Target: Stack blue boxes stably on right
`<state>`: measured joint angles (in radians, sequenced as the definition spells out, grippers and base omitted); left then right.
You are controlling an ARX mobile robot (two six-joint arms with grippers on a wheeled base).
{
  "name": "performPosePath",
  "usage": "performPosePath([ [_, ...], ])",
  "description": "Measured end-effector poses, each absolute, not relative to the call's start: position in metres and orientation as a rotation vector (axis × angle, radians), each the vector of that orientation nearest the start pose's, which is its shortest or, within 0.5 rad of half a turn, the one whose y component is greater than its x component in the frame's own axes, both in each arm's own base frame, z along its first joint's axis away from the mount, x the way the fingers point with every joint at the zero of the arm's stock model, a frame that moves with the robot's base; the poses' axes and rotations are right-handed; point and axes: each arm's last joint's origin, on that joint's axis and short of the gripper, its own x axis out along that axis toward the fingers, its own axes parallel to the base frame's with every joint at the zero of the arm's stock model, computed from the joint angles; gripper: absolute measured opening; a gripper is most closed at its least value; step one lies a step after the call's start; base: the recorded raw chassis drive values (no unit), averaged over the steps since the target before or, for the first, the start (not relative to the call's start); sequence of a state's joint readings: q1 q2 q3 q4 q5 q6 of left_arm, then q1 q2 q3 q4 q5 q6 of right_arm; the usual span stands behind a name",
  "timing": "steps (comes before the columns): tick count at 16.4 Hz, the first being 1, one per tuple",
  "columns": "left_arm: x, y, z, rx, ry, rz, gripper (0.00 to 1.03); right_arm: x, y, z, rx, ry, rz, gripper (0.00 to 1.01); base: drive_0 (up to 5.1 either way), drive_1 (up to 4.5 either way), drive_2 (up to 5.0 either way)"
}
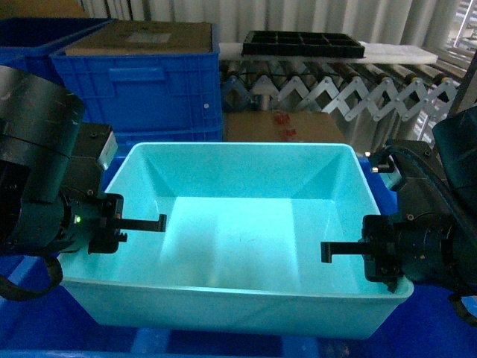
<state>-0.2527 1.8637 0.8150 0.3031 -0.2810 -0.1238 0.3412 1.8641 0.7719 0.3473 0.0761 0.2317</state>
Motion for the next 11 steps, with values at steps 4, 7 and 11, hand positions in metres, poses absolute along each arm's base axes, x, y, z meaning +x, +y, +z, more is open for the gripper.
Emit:
performPosePath([
  [4, 0.3344, -0.0805, 0.1089, 0.079, 0.714, 0.059, 0.02, 0.319, 0.1103, 0.0974, 0.066, 0.744, 0.154, 0.07, 0.0, 0.0, 0.0],
  [7, 0.337, -0.0812, 0.1106, 0.076, 0.703, 0.058, 0.02, 0.3214, 0.1107, 0.099, 0.06, 0.729, 0.144, 0.07, 0.0, 0.0, 0.0],
  [11, 0.337, -0.0812, 0.1106, 0.076, 0.703, 0.058, 0.02, 0.3213, 0.1107, 0.099, 0.06, 0.729, 0.144, 0.07, 0.0, 0.0, 0.0],
])
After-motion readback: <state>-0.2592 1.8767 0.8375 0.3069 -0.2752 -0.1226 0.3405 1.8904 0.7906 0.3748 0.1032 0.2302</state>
